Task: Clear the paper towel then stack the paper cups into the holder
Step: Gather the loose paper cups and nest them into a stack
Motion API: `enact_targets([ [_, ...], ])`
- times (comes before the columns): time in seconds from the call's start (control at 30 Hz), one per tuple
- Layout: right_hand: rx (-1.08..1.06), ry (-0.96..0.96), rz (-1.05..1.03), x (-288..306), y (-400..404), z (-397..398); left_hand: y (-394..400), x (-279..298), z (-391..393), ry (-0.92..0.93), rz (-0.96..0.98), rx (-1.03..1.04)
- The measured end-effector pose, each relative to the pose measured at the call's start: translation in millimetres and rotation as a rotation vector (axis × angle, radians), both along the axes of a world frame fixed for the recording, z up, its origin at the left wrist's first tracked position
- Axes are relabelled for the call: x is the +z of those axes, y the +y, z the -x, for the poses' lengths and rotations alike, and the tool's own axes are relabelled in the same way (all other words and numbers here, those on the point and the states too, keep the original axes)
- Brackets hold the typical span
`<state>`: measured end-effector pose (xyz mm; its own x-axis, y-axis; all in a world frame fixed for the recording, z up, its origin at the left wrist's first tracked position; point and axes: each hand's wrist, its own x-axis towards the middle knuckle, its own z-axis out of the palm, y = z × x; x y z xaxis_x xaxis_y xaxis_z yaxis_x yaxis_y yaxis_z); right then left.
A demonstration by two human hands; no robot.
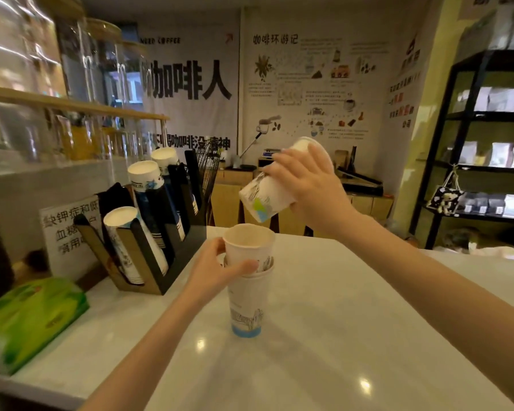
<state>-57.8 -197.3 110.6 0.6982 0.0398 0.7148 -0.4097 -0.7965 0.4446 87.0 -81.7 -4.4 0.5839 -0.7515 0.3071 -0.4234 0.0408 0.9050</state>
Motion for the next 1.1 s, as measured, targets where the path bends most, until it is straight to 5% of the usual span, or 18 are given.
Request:
enact_targets([
  [0.13, -0.087, 0.234, 0.29, -22, 12, -16, -1, -10, 1, 0.025, -0.014, -0.018],
  [0.57, -0.072, 0.546, 0.461, -69, 23, -14, 1, -20, -5, 0.066, 0.053, -0.088],
  [0.8, 0.154, 0.593, 0.314, -89, 26, -7, 2, -25, -12, -0.015, 0.022, -0.079],
  [1.0, 0.312, 0.431, -0.037, -98, 25, 3, 1, -24, -9, -0.037, 0.01, -0.12],
  [1.1, 0.348, 0.338, -0.006, -95, 24, 6, -2, -22, -7, -0.066, -0.007, -0.14],
])
